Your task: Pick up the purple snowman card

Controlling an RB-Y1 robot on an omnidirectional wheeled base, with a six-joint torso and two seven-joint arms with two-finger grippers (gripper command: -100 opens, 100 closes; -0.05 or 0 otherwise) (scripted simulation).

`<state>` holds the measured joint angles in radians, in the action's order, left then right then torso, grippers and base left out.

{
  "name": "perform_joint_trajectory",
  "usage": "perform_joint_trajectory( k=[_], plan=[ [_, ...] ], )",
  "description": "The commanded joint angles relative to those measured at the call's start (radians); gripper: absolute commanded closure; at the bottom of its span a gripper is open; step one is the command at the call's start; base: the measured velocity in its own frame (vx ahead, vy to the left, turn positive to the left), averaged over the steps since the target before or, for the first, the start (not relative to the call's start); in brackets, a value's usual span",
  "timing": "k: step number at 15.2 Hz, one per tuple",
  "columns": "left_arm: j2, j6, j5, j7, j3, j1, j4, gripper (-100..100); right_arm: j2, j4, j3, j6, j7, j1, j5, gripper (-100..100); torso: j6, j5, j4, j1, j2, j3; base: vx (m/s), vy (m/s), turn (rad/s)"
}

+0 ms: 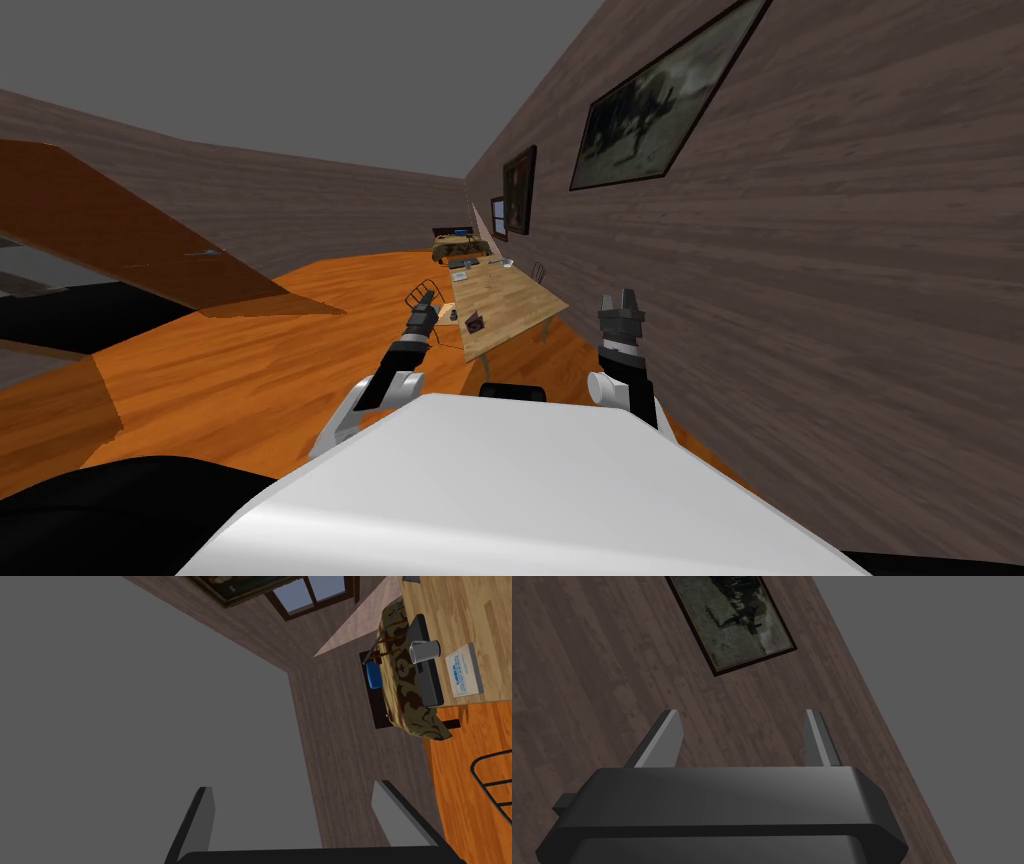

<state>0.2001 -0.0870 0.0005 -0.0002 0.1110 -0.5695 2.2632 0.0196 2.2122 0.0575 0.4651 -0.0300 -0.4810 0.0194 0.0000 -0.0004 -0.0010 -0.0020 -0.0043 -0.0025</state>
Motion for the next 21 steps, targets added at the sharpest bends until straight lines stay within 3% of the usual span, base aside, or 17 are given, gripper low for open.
perform_joint_trajectory(
  k=[1,2,4,7,9,10,12,13,15,16,18,19,21],
  plan=[
    [0.003,0.030,0.005,0.003,0.007,0.003,0.000,-100,0.000,0.000,0.000,0.000,0.000,0.000,0.000,0,0.000,0.000,0.000,0.000,0.000,0.000,0.039,-0.023,-0.002],
    [0.009,0.064,0.019,0.011,0.025,-0.002,-0.004,-100,0.000,0.000,0.000,0.000,0.000,0.000,0.000,0,0.000,0.000,0.000,0.000,0.001,0.000,0.044,-0.036,-0.020],
    [0.009,0.076,0.019,0.011,0.025,-0.002,-0.004,-100,0.000,0.000,0.000,0.000,0.000,0.000,0.000,0,0.000,0.000,0.000,-0.001,0.000,0.000,0.048,-0.038,-0.017],
    [0.019,0.154,0.049,0.027,0.063,-0.013,-0.011,-100,0.000,0.000,0.000,0.000,0.000,0.000,0.000,0,0.000,0.000,0.000,-0.001,0.000,0.000,0.065,-0.046,-0.029],
    [0.019,0.174,0.049,0.027,0.063,-0.013,-0.011,-100,0.000,0.000,0.000,0.000,0.000,0.000,0.000,0,0.000,0.000,0.000,-0.001,-0.001,-0.001,0.071,-0.040,-0.016],
    [0.022,0.208,0.064,0.036,0.082,-0.018,-0.014,-100,0.000,0.000,0.000,0.000,0.000,0.000,0.000,0,0.000,0.000,0.000,-0.001,-0.001,0.000,0.062,-0.036,-0.025],
    [0.022,0.223,0.064,0.036,0.082,-0.018,-0.014,-100,0.000,0.000,0.000,0.000,0.000,0.000,0.000,0,0.000,0.000,0.000,-0.001,-0.001,0.000,0.054,-0.031,-0.021],
    [0.024,0.256,0.080,0.044,0.102,-0.024,-0.018,-100,0.000,0.000,0.000,0.000,0.000,0.000,0.000,0,0.000,0.000,0.000,0.000,0.000,0.000,0.065,-0.030,-0.031],
    [0.024,0.274,0.080,0.044,0.102,-0.024,-0.018,-100,0.000,0.000,0.000,0.000,0.000,0.000,0.000,0,0.000,0.000,0.000,-0.001,0.000,0.000,0.055,-0.037,-0.017],
    [0.026,0.307,0.096,0.052,0.122,-0.030,-0.022,-100,0.000,0.000,0.000,0.000,0.000,0.000,0.000,0,0.000,0.000,0.000,-0.001,0.000,0.000,0.057,-0.045,-0.026],
    [0.026,0.325,0.096,0.052,0.122,-0.030,-0.022,-100,0.000,0.000,0.000,0.000,0.000,0.000,0.000,0,0.000,0.000,0.000,-0.001,0.000,0.000,0.061,-0.039,-0.017],
    [0.027,0.355,0.111,0.061,0.141,-0.035,-0.025,-100,0.000,0.000,0.000,0.000,0.000,0.000,0.000,0,0.000,0.000,0.000,-0.001,0.000,0.000,0.061,-0.034,-0.031],
    [0.027,0.376,0.111,0.061,0.141,-0.035,-0.025,-100,0.000,0.000,0.000,0.000,0.000,0.000,0.000,0,0.000,0.000,0.000,-0.001,0.000,0.000,0.030,-0.030,0.027]
  ],
)
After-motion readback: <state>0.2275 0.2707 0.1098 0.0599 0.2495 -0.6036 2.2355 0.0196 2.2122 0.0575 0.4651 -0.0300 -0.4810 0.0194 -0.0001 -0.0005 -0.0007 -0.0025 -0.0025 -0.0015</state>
